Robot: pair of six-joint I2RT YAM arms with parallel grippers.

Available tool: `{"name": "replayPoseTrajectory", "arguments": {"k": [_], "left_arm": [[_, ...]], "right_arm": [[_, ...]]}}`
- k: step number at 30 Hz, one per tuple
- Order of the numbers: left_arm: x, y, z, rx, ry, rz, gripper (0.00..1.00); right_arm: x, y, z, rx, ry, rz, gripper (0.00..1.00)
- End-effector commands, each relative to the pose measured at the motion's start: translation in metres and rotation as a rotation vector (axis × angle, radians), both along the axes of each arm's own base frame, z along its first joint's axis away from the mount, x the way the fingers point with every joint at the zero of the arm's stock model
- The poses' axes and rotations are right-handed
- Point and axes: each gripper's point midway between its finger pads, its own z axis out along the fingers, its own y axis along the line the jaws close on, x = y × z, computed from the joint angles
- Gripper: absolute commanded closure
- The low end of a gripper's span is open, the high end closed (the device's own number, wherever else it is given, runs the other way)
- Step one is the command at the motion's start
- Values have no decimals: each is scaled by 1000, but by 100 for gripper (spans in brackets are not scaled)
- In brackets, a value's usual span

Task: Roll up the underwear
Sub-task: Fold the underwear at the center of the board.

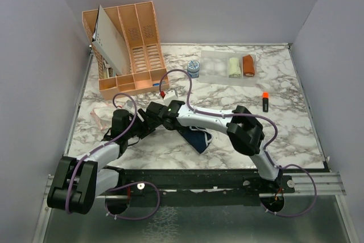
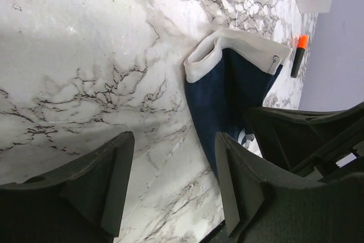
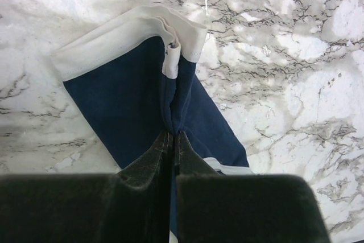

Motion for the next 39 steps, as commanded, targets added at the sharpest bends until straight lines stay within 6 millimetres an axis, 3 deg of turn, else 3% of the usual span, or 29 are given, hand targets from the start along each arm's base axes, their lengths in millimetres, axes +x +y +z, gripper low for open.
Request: {"name": "replayPoseTrajectory", "arguments": {"k": [1,10,13,16,19,24,28,32,35,39], "left_arm": [[9,2,6,11,-31,9,36],[7,3,5,6,-24,14,37],[6,4,4,4,-21,25,37],[6,4,5,-2,-20,26,37],[6,3,7,-7,-21,24,37],[8,1,14,-17,-36,17,36],[11,-1,19,-21,-50,6,33],[16,-5,29,-15,-87,-32,27],[26,-16,43,-8,-132,-96,25],[37,-33,47,-1,-130,-167,27]], "right_arm": [[1,21,-13,56,13,3,93],[-7,38,-46,107,87,36,86],[-10,45,-46,145,110,51,85],[-10,56,-31,245,116,73,79],[-5,54,-11,319,97,69,61],[-9,55,25,454,87,136,59],[-16,48,42,568,91,170,51],[-11,24,51,663,74,118,51],[-8,10,41,756,125,102,54],[-5,1,27,826,171,95,59]]}}
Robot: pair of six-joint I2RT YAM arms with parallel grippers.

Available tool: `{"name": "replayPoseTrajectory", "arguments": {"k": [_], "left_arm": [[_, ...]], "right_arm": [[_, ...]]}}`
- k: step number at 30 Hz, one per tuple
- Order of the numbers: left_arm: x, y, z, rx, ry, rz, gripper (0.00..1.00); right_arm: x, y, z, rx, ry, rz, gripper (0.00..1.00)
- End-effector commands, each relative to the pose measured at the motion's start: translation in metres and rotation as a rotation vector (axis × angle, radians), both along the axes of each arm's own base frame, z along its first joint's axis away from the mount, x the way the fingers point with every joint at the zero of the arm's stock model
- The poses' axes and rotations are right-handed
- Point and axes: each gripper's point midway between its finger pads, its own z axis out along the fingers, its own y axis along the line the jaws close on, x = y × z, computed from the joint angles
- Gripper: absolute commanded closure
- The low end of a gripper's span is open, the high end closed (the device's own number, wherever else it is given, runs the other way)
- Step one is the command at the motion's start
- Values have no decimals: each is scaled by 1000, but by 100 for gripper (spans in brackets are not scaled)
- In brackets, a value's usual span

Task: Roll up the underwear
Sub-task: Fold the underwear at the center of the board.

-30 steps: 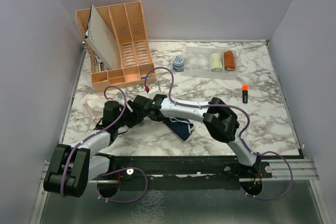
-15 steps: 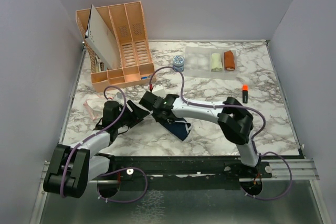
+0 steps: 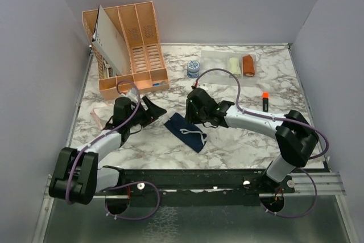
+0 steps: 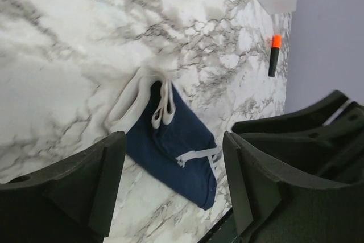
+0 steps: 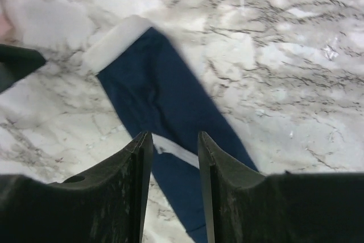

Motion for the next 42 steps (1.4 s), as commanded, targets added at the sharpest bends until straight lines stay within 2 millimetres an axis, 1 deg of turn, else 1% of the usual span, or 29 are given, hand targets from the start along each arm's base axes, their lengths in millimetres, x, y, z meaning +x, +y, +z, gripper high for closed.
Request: {"name": "replayPoseTrajectory", "arguments": {"k": [1,3,4,7,10,13,17,21,23,26,30,40,42], "left_arm": [[12,-25,12,14,-40,-124,28],[17,-33,9,40,-26,-147,32],[20,-34,4,71,-6,-148,33],[22,-27,-10,156,47,-122,35],[25,-20,-14,206,56,-98,35],[26,-18,-17,240,60,-112,34],[29,-24,-21,241,71,-165,34],[31,-34,-19,226,65,-216,37],[32,-36,-18,223,62,-221,39],[32,-37,-22,226,74,-233,40],[31,-41,-24,216,89,-259,46],[25,-50,-26,198,102,-296,47],[25,-51,-27,196,104,-302,49]], "right_arm": [[-2,10,-7,141,61,45,60],[-1,6,-14,138,79,43,62],[0,4,-15,135,81,39,62],[-3,5,-16,142,95,61,62],[-5,6,-15,148,97,78,62],[-7,8,-18,149,109,93,61],[-11,10,-24,152,127,111,61],[-15,8,-30,150,145,115,61],[-17,8,-32,151,153,118,61],[-19,8,-34,152,161,119,61],[-19,7,-35,146,164,117,61],[-20,6,-43,129,181,113,62],[-20,6,-45,126,184,114,61]]}}
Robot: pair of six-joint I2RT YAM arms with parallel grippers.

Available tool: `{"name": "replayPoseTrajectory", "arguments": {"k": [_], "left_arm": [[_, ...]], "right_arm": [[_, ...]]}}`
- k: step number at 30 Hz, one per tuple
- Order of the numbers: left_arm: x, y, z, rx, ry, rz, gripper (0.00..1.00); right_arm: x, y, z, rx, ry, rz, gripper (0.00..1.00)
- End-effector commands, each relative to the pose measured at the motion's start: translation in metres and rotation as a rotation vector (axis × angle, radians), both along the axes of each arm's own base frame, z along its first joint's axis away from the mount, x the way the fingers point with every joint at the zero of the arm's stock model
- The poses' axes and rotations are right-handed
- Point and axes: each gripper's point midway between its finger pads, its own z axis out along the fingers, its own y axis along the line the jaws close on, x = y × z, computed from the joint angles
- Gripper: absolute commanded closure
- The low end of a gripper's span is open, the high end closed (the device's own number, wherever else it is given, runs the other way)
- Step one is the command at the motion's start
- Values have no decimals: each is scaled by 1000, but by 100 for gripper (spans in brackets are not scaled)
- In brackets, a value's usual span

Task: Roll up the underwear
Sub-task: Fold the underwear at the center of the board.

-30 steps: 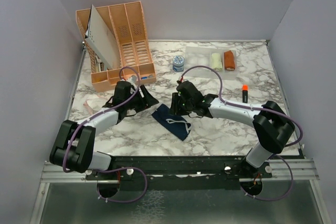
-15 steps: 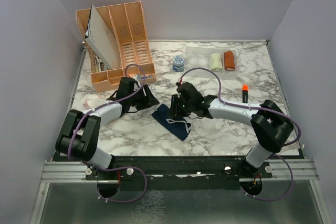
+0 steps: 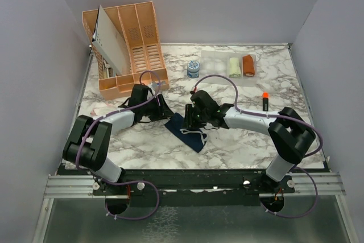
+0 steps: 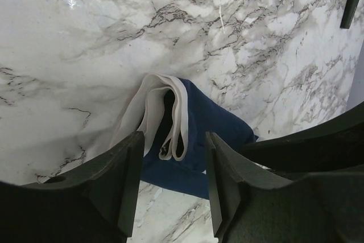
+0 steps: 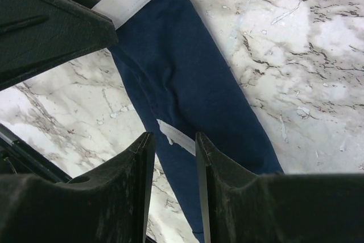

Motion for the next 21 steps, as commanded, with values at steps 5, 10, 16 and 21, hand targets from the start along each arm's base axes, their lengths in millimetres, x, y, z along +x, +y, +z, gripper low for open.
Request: {"name": "replayPoseTrajectory", "arguments": {"k": [5,10,16,21], "left_arm": [[0,-11,5,-19,-4,-45,56],[2,-11,12,-23,-20,-38,61],[3,-10,24,-14,-44,-46,66],[-1,-14,24,-27,-36,-86,67]], "right_arm": [[-4,-1,-13,-12,31,14,61],[-5,-1,-13,-13,30,23,61],[-6,-1,-13,-12,31,30,61],[-6,-1,-14,-16,31,34,61]]}}
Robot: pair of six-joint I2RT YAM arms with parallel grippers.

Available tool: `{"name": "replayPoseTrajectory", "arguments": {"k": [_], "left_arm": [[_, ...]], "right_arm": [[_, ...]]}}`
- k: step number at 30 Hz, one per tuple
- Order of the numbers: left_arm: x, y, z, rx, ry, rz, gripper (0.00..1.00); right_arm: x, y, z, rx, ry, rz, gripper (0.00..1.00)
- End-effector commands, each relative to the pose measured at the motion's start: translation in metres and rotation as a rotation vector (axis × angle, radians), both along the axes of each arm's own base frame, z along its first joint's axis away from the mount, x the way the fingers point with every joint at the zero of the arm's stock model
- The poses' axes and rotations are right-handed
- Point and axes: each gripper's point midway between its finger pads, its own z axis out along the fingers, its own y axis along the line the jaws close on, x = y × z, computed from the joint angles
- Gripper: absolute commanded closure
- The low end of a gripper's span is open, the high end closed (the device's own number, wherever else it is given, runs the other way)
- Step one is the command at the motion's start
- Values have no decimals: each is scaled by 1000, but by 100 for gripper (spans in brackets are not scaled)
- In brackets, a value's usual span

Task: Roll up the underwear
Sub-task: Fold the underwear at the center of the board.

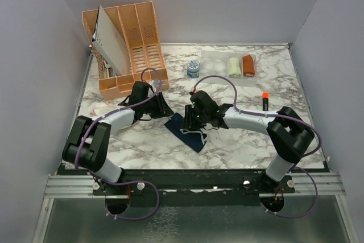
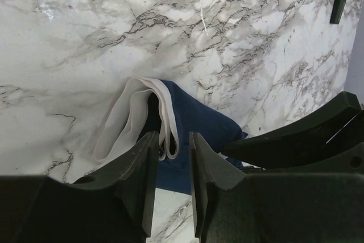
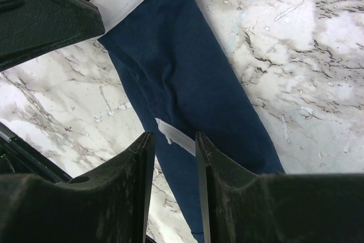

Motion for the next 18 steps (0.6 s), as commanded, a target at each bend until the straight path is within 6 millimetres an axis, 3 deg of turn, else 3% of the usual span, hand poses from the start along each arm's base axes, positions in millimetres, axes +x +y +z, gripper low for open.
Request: {"name": "replayPoseTrajectory", "arguments": {"k": [1,9,11,14,18], "left_arm": [[-4,-8,11,-22,-18,-65,70],[-9,-11,6,-30,3,-91,85],[-11,-12,10,-43,0,-91,92],[-12,-13,23,-66,-18,-87,95],[-18,-11,25,-72,-21,-85,100]], "right_arm": [[-4,-2,-9,-14,18,24,61],[-2,0,-4,-7,7,32,61],[-1,0,-2,-6,0,36,61],[0,0,1,-9,-13,40,61],[2,0,5,-13,-26,46,61]]}}
